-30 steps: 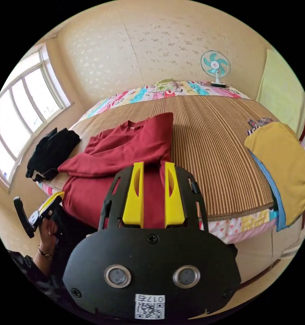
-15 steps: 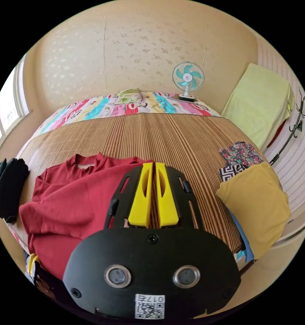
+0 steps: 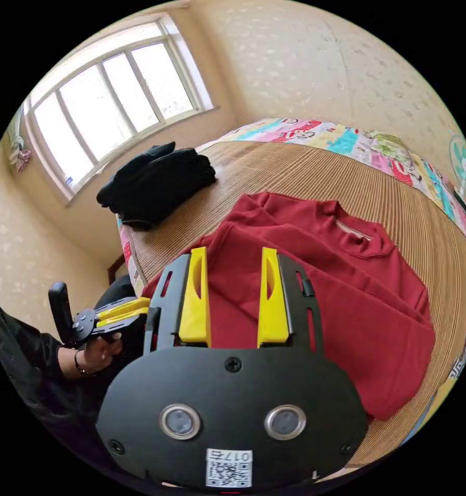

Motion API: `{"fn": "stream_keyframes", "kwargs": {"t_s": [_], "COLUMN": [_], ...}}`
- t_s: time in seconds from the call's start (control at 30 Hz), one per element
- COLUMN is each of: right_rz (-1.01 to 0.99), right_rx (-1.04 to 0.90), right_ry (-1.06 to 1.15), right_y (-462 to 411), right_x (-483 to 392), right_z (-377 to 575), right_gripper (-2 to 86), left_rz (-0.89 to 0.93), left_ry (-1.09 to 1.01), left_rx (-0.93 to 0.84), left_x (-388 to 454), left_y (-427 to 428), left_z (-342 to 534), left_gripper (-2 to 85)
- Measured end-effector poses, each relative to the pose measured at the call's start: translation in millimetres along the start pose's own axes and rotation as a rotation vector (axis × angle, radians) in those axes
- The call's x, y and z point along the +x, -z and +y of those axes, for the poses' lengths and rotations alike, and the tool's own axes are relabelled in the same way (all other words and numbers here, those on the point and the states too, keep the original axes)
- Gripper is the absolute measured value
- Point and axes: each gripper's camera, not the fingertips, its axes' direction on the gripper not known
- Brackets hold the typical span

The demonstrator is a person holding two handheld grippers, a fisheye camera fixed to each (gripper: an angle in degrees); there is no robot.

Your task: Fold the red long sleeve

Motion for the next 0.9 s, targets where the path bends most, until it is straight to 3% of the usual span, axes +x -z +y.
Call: {"fn": "stream_keyframes", "kwargs": {"t_s": [0.07,0.1,0.2,0.27,0.37,0.43,0.53,0.57,0.63,0.7,0.77,0.9], "right_rz": [0.079,0.108,0.15,0.146,0.204,0.13,-0.113,-0.169,-0.18,-0.109,0.111,0.41], "right_rx": [-0.198,-0.152,0.071,0.37,0.508,0.416,-0.055,-0.118,0.026,0.121,0.18,0.174], "right_ry": [-0.026,-0.038,-0.233,-0.346,-0.302,-0.247,-0.255,-0.265,-0.258,-0.258,-0.28,-0.455], "right_y": [-65,-61,-14,45,77,61,-10,-20,8,42,83,131], "right_x": [-16,-20,-22,-29,-43,-33,1,4,-4,-17,-31,-25], "right_z": [-5,-4,13,42,30,1,-41,-35,-5,33,97,178], "right_gripper": [12.6,11.8,6.5,5.5,6.2,8.0,10.4,10.4,10.2,10.1,10.3,11.5], "left_rz": [0.01,0.019,0.055,0.067,0.086,0.094,0.091,0.09,0.09,0.093,0.085,0.064], "left_ry": [-0.001,0.004,0.034,0.042,0.053,0.056,0.05,0.049,0.046,0.044,0.037,-0.086], "left_rx": [-0.002,-0.005,-0.006,-0.008,-0.012,-0.01,-0.009,-0.01,-0.017,-0.022,-0.011,0.2], "left_x": [-1,-3,-7,-8,-9,-7,-2,-1,3,6,12,40], "left_y": [0,-1,-2,-4,-6,-8,-11,-11,-14,-14,-9,27], "left_z": [0,0,0,0,1,3,6,7,9,10,14,29], "left_gripper": [6.2,6.0,5.5,5.3,5.2,5.2,5.2,5.2,5.2,5.2,5.1,2.5]}}
